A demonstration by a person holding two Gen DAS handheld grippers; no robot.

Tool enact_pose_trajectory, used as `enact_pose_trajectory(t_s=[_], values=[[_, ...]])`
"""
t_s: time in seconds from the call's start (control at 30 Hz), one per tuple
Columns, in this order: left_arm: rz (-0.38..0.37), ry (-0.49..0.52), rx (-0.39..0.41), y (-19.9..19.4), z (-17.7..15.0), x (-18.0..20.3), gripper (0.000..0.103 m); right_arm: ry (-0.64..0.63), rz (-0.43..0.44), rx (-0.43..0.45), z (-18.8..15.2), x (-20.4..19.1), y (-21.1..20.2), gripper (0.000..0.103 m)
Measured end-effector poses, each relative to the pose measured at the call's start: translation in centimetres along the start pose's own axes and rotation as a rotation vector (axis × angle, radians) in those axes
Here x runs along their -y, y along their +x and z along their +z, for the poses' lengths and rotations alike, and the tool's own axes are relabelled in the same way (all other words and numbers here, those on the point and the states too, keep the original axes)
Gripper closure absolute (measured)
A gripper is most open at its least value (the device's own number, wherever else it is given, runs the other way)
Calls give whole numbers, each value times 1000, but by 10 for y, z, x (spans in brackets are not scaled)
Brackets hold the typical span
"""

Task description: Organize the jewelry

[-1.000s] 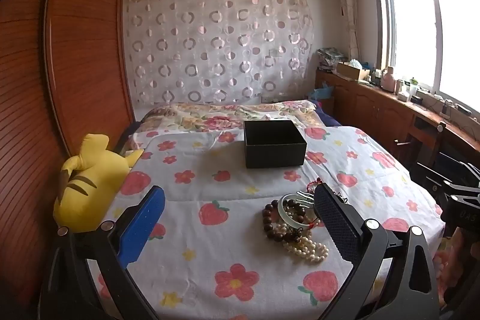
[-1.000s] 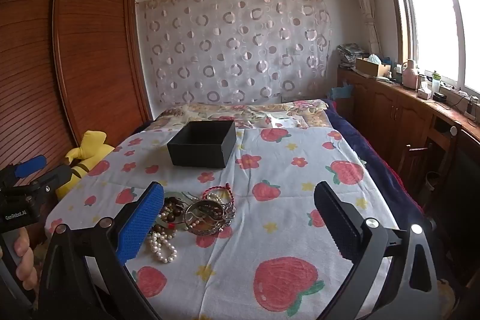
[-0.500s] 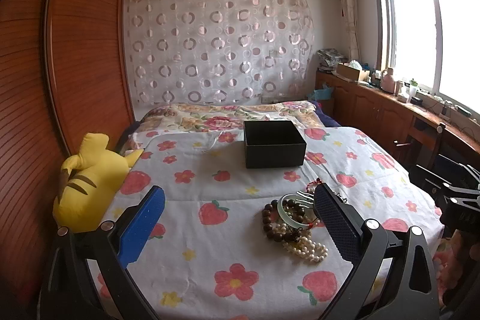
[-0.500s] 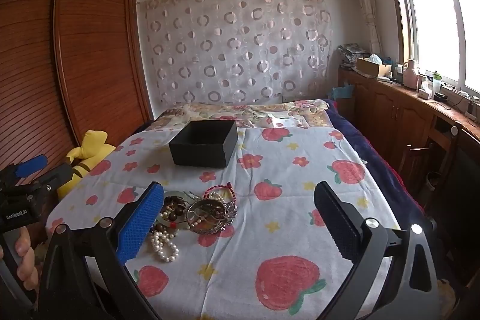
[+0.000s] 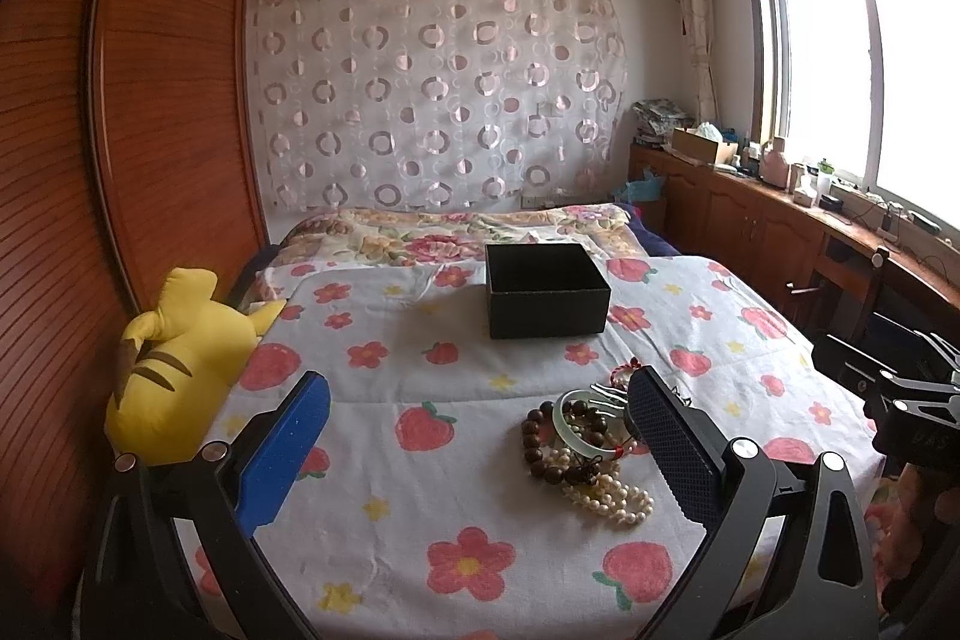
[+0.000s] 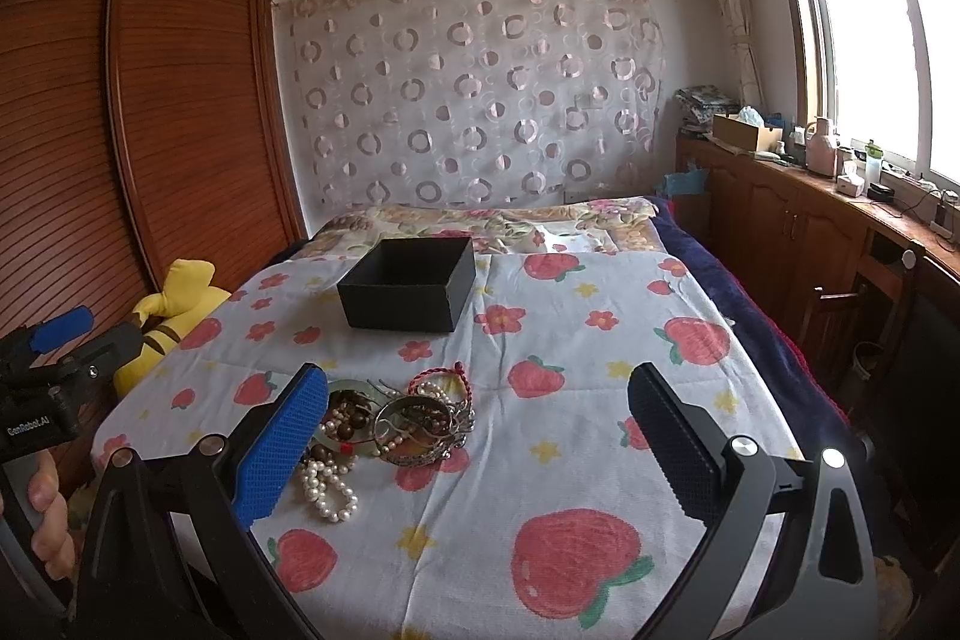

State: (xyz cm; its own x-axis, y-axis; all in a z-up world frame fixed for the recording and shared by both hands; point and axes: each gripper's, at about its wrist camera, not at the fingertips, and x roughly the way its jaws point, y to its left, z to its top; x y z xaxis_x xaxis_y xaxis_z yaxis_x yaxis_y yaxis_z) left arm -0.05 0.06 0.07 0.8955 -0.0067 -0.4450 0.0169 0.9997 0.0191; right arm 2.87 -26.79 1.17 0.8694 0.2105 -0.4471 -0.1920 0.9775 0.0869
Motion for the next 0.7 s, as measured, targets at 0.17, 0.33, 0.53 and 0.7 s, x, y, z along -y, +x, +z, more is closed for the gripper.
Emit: enact_pose_trajectory(t_s=[0.17,0.33,0.53,0.7], values=[[-1,-1,5,-3,7,-2,7,1,0,0,-1,0,-2,2],[0,0,7,-6,12,-1,7,1,1,1,0,0,-2,2],[0,0,9,-7,12,-1,7,-1,1,0,0,-1,-2,2],[0,1,10,-7,12,-1,7,1,0,1,0,-1,-2,2]])
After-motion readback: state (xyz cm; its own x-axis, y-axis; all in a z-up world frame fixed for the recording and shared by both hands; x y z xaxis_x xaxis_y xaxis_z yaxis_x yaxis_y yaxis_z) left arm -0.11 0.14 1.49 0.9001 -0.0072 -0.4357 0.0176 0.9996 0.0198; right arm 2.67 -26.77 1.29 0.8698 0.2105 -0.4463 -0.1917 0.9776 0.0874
